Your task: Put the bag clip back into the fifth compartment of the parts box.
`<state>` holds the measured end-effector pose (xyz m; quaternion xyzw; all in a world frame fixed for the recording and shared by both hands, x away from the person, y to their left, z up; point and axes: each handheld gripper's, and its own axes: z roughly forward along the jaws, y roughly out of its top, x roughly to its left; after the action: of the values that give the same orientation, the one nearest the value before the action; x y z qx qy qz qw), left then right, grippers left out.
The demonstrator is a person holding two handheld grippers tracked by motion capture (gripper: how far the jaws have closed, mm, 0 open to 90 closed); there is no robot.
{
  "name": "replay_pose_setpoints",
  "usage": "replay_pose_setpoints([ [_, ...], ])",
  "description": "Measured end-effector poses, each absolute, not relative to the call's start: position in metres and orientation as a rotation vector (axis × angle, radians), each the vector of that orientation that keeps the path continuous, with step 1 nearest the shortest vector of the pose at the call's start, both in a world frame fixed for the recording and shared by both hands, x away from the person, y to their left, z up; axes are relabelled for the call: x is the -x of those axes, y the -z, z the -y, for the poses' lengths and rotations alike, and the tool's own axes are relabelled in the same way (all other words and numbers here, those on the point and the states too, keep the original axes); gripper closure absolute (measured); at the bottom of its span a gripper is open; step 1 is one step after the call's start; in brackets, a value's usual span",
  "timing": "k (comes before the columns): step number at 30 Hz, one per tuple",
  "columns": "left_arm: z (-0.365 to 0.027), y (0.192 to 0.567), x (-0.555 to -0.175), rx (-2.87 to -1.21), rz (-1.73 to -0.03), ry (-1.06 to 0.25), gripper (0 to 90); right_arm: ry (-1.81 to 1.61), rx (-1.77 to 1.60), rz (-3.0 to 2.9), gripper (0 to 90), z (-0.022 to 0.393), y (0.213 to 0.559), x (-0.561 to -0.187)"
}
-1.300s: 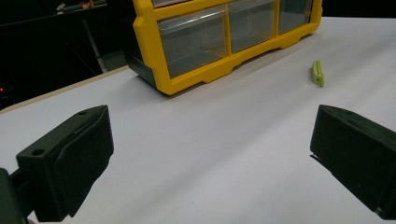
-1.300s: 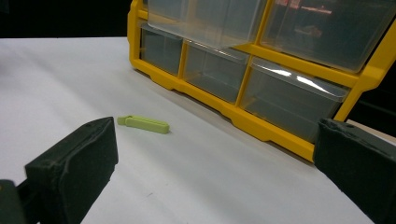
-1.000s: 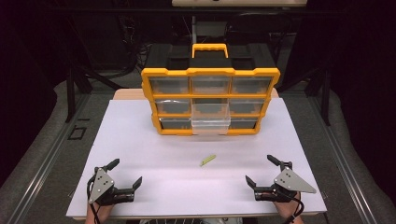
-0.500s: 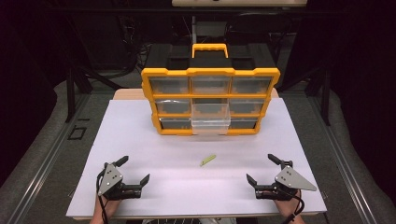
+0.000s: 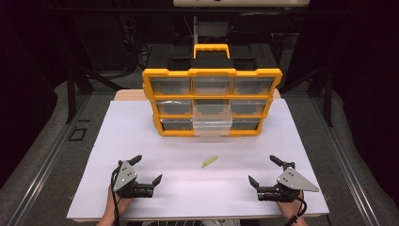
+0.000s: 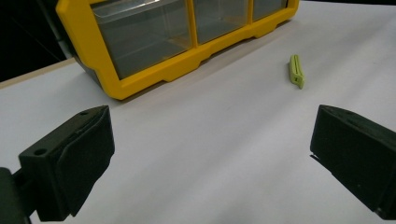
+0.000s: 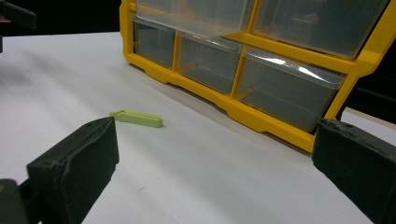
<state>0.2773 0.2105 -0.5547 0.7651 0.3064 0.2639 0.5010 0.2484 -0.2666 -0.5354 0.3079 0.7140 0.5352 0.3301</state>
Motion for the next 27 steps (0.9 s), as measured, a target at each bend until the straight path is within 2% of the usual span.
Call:
replay_pose_setpoints([
  [12,-0.193,0.551,-0.288,-1.925,-0.736,-0.559,0.0,-1.386,-0.803,-1.881,0.3,0.266,0.536,-0.249],
  [27,-0.149,0.547,-0.309,-2.055,-0.709,-0.480,0.0,-1.371,-0.811,-1.889,0.5,0.266,0.536,-0.248],
])
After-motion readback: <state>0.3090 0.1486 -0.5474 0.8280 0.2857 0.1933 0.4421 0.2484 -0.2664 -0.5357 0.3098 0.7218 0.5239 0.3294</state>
